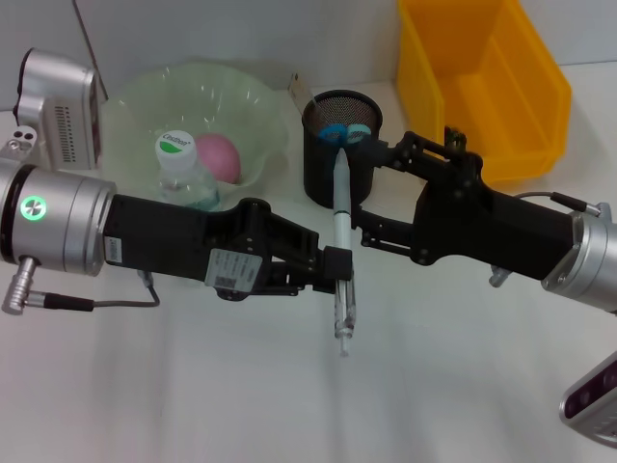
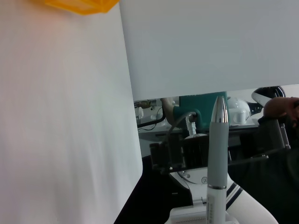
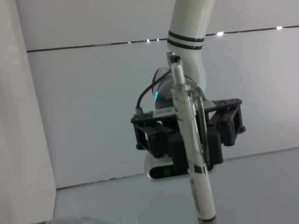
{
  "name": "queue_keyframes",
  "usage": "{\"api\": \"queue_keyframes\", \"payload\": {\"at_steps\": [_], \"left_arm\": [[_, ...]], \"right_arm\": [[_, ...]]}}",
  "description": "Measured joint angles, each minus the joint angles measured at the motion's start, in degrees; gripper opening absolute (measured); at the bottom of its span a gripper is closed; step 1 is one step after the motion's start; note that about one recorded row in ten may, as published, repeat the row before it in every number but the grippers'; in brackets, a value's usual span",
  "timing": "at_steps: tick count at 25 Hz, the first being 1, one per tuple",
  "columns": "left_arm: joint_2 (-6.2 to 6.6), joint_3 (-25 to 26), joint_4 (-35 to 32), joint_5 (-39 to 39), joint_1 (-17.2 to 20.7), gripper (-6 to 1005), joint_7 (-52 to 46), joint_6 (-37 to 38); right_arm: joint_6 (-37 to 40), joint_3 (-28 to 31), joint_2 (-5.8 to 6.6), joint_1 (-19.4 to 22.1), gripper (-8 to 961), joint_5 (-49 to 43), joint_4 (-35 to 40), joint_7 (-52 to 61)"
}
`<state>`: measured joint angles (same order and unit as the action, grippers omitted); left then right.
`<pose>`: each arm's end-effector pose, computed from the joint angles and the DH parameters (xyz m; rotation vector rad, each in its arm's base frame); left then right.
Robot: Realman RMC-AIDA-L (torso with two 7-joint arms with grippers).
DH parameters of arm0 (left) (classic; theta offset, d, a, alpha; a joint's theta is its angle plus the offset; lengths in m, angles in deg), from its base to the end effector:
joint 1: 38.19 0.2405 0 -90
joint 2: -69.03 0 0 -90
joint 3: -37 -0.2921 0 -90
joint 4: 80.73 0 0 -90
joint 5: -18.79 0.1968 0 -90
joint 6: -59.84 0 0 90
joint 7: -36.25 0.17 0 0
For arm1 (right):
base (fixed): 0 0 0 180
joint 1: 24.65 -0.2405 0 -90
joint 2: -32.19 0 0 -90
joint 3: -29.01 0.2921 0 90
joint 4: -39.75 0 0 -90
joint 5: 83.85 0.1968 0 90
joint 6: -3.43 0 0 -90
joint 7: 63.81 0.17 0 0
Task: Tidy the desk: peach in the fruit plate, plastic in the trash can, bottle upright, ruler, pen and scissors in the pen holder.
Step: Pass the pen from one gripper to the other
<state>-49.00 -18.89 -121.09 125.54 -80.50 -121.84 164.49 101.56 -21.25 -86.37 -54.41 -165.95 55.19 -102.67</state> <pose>-0.1594 0.3356 -0.0499 2.0276 1.7132 0.3824 0.2310 0.3153 -0.0501 -1.7141 -1.3389 0.5389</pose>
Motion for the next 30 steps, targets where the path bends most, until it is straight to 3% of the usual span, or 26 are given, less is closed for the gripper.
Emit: {"api": "queue_keyframes", "payload": {"at_steps": [30], "left_arm": [[0.00,0.3,0.3,1.4,-0.4,183,-1.8,1.1]], "right_arm": [[0.9,-1.8,-0.17,0.3,735,0.0,-1.3,-5.8]]}}
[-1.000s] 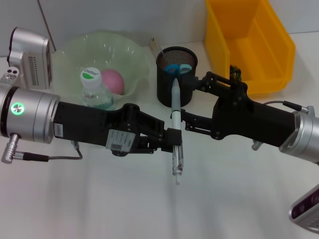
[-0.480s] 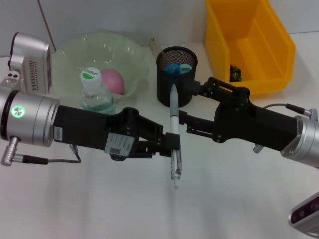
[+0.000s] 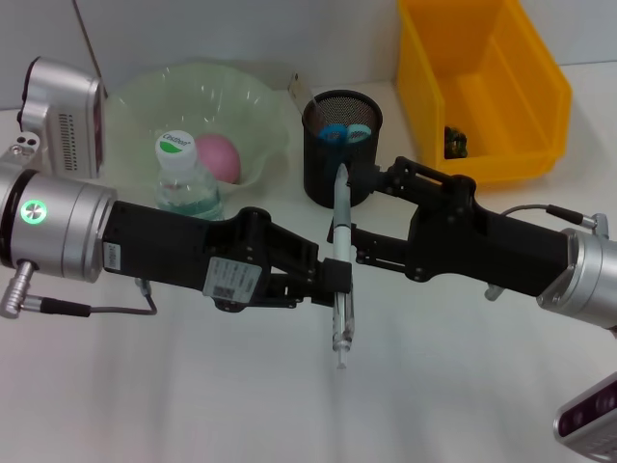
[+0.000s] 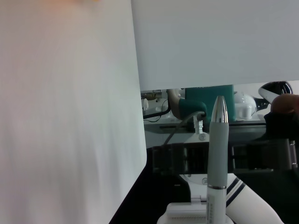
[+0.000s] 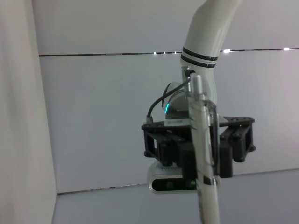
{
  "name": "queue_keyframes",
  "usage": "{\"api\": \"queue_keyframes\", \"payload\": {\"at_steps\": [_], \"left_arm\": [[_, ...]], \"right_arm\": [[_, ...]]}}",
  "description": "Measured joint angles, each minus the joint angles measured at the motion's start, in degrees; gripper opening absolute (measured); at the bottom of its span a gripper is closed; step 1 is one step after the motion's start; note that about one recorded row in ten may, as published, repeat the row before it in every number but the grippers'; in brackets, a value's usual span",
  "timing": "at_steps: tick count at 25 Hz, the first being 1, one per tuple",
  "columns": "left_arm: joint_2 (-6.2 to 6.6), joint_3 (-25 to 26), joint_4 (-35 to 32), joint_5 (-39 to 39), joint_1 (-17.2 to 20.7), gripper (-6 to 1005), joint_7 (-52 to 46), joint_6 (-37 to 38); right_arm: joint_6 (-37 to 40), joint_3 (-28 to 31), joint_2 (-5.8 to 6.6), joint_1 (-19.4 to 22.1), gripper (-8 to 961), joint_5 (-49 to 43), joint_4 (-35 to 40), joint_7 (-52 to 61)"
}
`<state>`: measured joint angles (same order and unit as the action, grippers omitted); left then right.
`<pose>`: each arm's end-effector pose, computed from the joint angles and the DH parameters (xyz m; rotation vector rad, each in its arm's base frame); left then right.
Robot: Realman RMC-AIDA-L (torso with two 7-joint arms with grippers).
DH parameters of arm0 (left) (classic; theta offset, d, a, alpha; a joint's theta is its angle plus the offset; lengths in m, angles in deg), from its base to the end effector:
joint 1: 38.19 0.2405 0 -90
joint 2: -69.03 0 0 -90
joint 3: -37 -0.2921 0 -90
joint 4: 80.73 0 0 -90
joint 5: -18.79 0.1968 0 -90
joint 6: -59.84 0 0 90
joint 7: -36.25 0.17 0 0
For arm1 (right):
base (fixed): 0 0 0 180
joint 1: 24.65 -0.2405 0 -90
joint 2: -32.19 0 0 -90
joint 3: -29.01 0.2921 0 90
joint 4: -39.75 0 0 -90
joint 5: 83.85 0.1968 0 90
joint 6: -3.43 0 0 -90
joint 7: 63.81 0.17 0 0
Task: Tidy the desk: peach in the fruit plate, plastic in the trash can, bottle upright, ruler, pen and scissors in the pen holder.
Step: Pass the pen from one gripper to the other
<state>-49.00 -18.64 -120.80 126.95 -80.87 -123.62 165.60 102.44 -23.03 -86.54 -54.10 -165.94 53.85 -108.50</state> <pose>-0.1607 0.3326 -0.0508 1.9978 1.7376 0.3320 0.2313 0.3059 -0.0571 -1.6639 -1.4150 0.5231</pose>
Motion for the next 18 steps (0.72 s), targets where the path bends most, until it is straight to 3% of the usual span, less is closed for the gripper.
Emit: {"api": "queue_keyframes", "payload": {"at_steps": [18], "left_arm": [[0.05,0.3,-0.1,0.2,-0.6,183,-1.4,-0.4]], "right_arm": [[0.2,0.1,0.18,-0.7,734,0.4,-0.6,0.5]]}}
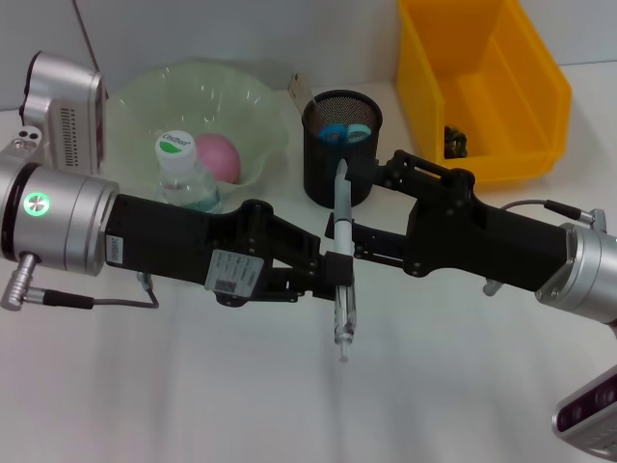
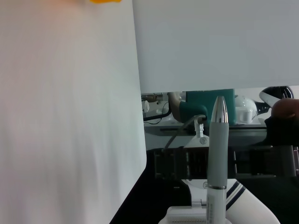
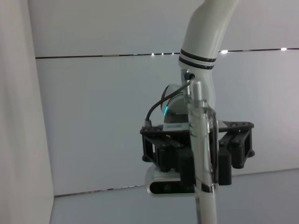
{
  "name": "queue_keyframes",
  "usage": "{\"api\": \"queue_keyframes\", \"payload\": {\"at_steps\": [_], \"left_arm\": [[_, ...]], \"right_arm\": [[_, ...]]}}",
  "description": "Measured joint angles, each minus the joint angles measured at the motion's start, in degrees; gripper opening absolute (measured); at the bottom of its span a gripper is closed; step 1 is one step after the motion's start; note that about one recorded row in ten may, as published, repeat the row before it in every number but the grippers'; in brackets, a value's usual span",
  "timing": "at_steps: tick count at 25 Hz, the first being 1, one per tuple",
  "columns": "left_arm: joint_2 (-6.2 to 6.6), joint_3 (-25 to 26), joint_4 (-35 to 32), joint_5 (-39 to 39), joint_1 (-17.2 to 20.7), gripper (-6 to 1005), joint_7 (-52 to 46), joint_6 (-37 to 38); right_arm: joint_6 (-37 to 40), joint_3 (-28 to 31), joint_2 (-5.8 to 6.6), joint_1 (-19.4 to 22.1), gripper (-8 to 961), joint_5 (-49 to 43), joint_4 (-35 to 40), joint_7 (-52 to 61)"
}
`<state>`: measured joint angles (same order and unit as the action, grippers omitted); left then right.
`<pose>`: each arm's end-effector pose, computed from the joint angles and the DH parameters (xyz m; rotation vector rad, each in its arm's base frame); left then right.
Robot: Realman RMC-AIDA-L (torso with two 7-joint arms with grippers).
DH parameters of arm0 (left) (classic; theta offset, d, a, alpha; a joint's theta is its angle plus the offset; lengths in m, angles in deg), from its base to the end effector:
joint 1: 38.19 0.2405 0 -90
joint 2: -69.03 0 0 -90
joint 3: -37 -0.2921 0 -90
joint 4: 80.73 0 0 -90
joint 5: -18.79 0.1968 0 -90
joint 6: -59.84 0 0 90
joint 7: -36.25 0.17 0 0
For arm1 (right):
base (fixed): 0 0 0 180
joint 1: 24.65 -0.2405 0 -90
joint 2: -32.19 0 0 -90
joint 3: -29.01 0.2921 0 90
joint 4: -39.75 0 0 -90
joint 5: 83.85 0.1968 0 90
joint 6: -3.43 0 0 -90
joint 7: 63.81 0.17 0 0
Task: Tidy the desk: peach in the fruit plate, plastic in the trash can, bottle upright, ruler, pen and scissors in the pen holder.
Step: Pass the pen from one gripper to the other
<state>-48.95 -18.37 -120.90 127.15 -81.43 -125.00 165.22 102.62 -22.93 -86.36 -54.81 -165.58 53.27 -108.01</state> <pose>-0.1580 0.3359 -0.0503 1.9885 1.7573 0.3282 0.2285 0.3087 -0.0559 -1.6639 -1.4073 0.5361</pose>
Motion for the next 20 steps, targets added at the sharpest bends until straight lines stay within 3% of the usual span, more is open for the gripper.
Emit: {"api": "queue_keyframes", "payload": {"at_steps": [15,20], "left_arm": [[0.41,0.0,0.4,0.1,0.0,185,0.0,-0.4],[0.35,-0.1,0.4,0.1,-0.2,186,0.0,-0.4]], "right_arm": [[-0.3,0.0,0.00,0.0,733,0.0,0.0,-0.2],[-0.4,-0.2,0.00,0.0,521,0.0,-0.1,-0.4]]}}
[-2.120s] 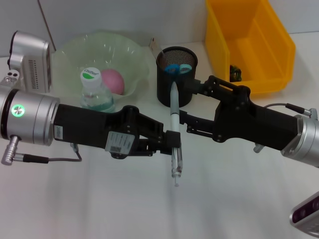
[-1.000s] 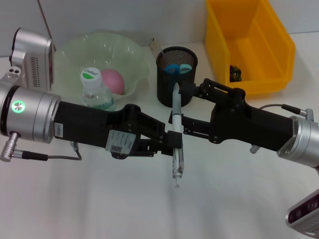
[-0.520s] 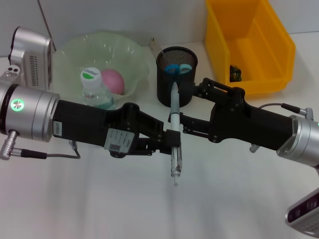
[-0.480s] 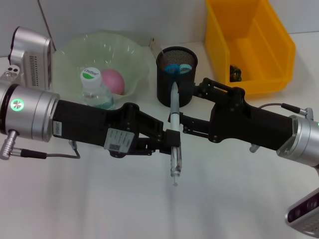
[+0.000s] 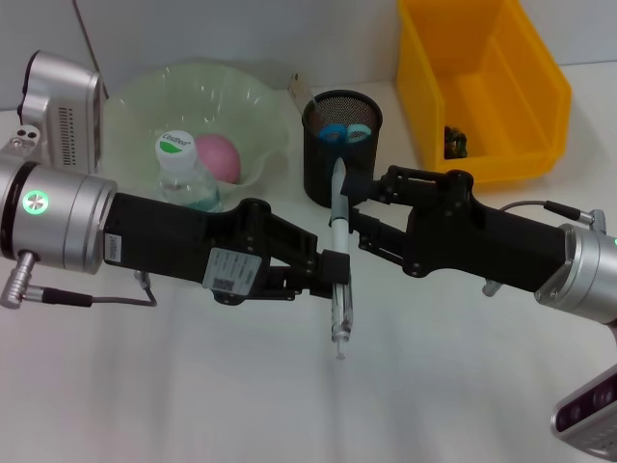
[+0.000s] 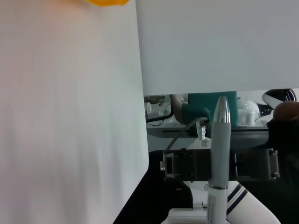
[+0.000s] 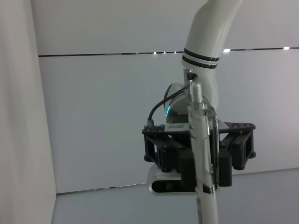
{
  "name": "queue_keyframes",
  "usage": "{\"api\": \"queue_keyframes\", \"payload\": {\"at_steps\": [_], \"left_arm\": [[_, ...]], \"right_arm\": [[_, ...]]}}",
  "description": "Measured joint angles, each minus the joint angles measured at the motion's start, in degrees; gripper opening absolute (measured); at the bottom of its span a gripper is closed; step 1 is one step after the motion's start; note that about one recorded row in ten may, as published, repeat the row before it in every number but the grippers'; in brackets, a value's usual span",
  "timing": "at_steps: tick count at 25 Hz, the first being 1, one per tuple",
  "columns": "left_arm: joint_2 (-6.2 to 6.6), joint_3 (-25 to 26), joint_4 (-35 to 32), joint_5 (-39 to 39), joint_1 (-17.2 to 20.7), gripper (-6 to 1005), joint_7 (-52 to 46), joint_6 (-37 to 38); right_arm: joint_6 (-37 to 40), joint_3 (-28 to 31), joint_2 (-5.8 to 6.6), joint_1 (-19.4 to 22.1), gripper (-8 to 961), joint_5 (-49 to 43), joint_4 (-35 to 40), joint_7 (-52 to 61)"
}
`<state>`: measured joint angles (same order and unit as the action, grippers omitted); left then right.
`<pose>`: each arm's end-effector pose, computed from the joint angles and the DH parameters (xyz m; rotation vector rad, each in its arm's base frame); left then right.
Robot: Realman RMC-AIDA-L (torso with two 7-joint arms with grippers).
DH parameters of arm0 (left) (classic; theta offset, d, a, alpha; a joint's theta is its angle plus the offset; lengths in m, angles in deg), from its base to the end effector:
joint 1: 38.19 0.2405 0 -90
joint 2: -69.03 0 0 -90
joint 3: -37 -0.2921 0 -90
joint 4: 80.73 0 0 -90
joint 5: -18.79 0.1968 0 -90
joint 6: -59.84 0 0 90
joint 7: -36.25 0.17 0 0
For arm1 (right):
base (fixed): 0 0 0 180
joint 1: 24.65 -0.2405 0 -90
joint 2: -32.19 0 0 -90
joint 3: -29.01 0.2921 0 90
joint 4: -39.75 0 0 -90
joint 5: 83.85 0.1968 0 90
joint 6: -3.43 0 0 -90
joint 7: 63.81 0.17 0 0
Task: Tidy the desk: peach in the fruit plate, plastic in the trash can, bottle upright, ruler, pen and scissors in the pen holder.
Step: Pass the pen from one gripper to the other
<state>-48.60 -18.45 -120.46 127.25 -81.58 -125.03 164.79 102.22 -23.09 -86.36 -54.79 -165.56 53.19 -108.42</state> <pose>-0.1596 0.3379 -0.0496 1.9904 1.7689 0.3266 0.2293 0.3090 -0.0569 -1.6650 -1.4117 0.5262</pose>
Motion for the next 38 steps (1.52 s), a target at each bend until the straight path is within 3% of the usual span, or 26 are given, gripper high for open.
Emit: {"api": "queue_keyframes", "payload": {"at_steps": [5,18,24,29,38], "left_arm": [[0.00,0.1,0.1,0.0,-0.1,187,-0.1,0.0],[0.13,0.1,0.1,0.0,-0.1,189,-0.1,0.0],[0.21,0.1,-0.1,0.0,0.0,190,-0.1,0.0],[0.28,0.1,-0.1,-0.1,0.0,191,0.2,0.2],[0.86,0.0,-0.3,0.0,-0.1,192,0.7,0.2]], "right_arm": [[0.0,0.0,-0.01,0.0,368,0.0,0.0,0.0],[0.0,-0.7,-0.18,-0.1,343,-0.5,0.3,-0.3],[-1.2,-0.8,-0.18,-0.1,276,-0.9,0.0,-2.2],[-1.4,-0.8,-0.25,-0.1,163,-1.0,0.2,-2.4],[-1.6,-0.8,-0.34,-0.1,136,-1.0,0.2,-2.2]]}}
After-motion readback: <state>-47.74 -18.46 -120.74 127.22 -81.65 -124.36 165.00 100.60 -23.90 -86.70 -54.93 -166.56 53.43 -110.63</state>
